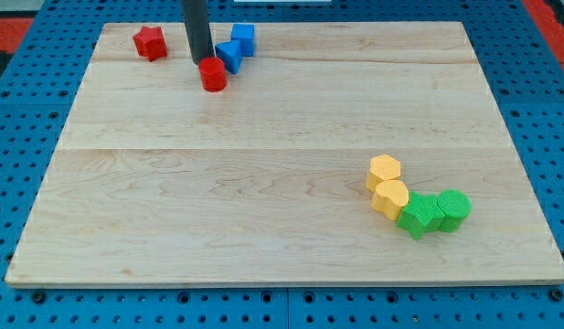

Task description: Place the green star diagonally in between the green circle and yellow hexagon

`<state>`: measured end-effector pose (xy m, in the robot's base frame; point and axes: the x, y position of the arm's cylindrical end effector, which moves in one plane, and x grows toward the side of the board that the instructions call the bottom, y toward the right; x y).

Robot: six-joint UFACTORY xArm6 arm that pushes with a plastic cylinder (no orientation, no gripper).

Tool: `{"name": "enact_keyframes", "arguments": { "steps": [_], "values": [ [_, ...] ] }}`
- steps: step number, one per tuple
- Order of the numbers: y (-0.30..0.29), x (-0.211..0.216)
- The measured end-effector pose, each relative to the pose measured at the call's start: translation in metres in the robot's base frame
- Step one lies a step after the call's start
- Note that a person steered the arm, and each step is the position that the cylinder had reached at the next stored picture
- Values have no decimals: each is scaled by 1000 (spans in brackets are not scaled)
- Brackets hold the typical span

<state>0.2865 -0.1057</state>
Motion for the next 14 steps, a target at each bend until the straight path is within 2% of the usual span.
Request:
{"name": "enact_keyframes", "arguments": {
  "steps": [1, 2, 3, 5, 7, 8, 9, 11, 12, 13, 14],
  "values": [
    [24, 53],
    [80, 64],
    [201, 42],
    [377, 111],
    [384, 284],
    [331, 301],
    [300, 299],
    [262, 264],
    [283, 280],
    [282, 278],
    [252, 276]
  ]
}}
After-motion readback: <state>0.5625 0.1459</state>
